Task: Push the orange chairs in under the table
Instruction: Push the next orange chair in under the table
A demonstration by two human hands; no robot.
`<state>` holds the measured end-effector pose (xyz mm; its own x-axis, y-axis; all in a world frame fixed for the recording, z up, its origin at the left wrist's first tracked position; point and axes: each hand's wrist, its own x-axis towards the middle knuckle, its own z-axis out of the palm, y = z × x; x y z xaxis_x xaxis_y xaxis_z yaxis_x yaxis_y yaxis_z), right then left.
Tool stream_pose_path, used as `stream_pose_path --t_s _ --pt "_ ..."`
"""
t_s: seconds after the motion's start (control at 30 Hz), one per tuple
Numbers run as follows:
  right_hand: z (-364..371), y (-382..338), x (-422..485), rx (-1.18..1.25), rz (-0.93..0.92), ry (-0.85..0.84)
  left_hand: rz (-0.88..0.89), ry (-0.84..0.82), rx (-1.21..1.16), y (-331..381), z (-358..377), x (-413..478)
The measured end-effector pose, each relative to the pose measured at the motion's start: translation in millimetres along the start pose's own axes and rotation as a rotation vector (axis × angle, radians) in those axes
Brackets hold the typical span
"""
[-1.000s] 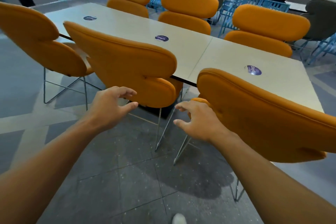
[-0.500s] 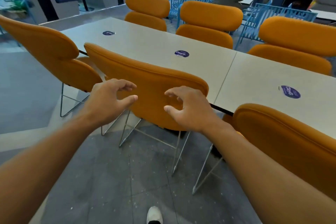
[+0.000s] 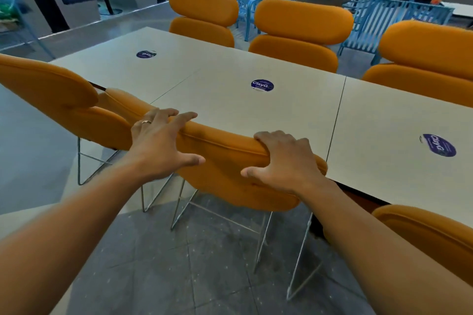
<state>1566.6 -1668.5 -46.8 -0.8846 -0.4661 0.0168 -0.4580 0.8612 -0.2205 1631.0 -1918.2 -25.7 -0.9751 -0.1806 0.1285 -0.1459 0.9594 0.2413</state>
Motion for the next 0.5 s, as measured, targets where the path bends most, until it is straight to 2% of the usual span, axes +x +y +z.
stream_pose_path --t_s 0.13,0.37,0.5 --pt "9 -6 17 -0.069 0.115 -0.042 0.045 -0.076 0.034 -23 8 35" --pt "23 -32 27 -0.161 0.347 0.052 0.154 -0.178 0.064 -65 19 75" --pt "27 -37 28 -0.162 0.423 0.05 0.224 -0.163 0.121 -96 25 90"
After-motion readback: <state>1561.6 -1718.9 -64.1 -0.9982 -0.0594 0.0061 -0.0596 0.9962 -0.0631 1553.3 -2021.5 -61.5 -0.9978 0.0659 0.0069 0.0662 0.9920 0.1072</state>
